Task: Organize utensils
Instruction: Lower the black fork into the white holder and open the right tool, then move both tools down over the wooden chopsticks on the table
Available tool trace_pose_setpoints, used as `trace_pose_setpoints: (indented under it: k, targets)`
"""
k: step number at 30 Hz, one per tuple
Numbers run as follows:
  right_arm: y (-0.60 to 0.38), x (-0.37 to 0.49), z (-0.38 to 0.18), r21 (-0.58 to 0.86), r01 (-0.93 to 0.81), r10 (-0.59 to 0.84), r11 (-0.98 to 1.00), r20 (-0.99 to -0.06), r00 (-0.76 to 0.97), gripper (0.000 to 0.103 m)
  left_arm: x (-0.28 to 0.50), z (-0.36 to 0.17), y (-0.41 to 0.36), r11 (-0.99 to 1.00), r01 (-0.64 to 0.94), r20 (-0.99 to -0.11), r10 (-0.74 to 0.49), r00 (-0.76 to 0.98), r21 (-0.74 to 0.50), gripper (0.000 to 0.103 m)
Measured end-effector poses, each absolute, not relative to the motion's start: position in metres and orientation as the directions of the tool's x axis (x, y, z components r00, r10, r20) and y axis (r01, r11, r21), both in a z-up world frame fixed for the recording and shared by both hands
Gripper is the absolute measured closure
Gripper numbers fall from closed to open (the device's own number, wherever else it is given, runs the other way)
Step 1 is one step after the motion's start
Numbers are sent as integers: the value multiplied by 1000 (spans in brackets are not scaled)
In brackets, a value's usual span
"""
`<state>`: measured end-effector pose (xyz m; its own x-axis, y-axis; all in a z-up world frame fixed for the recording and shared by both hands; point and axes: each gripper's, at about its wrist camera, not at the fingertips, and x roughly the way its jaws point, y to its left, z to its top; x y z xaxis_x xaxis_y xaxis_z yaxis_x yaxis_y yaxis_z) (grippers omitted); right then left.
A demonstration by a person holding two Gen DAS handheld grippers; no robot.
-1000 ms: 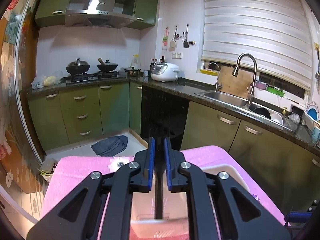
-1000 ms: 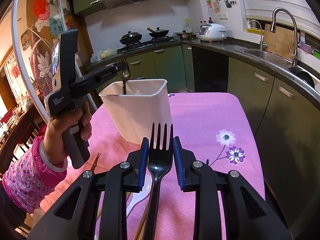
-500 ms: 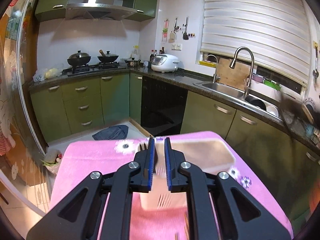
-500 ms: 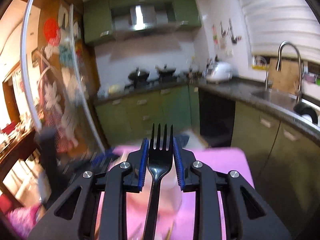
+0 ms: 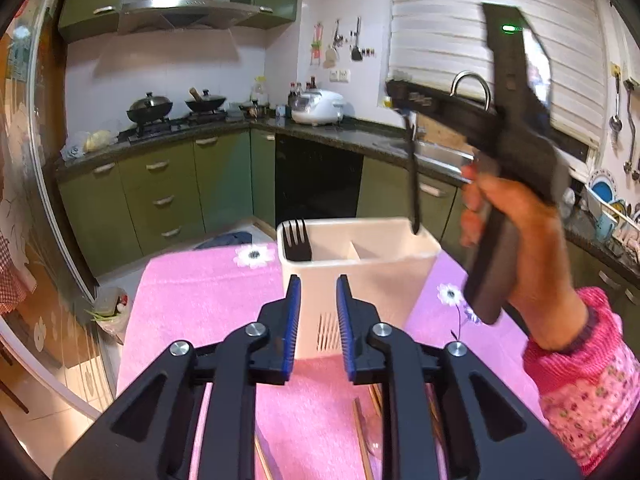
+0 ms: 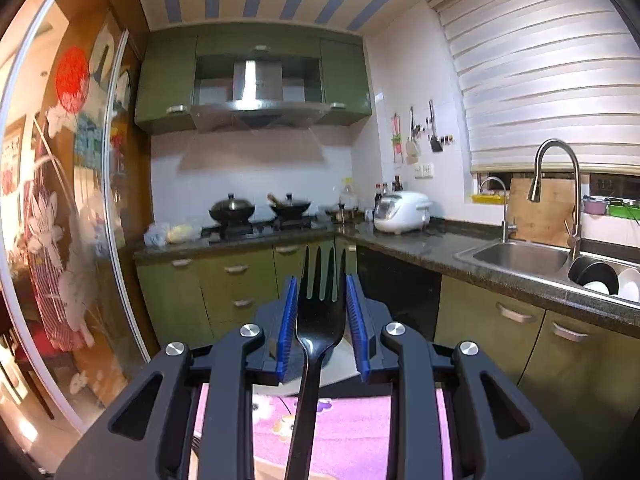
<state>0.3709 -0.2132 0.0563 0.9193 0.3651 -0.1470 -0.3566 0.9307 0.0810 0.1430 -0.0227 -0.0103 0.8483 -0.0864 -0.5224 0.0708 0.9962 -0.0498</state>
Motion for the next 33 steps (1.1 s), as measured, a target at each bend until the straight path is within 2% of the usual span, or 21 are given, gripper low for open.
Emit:
trace_pose_setpoints:
  k: [10,18,21,24,26,30,31,33]
  targets:
    - [-215,352,15,69,-390,396,918,-181,900,78,140,-26,-38,994,108,-653,-104,750,-34,78]
    - [-215,338,-7,41,-395,394,918,-219,893,77,133,-28,-43,994,111,-671,-77,738,8,70]
    - [-217,331,-11,32,-394,390,919,-228,892,71,133,-29,-42,994,111,-677,-73,732,13,69]
    - [-220,323,-13,26,-398,392,917,-246,886,71,131,-30,-43,994,112,-682,-69,728,18,63]
    - [-222,316,-14,21,-403,395,915,-256,882,65,128,-31,-45,993,113,-685,-65,725,26,53]
    - [-233,296,-12,26,-416,405,909,-283,869,46,122,-32,-46,992,117,-704,-55,708,40,38]
    - [-237,289,-13,26,-420,406,907,-314,858,39,121,-34,-46,992,118,-713,-52,699,43,31]
    - [-248,276,-17,41,-439,419,898,-389,821,34,117,-39,-44,992,118,-734,-45,678,49,27]
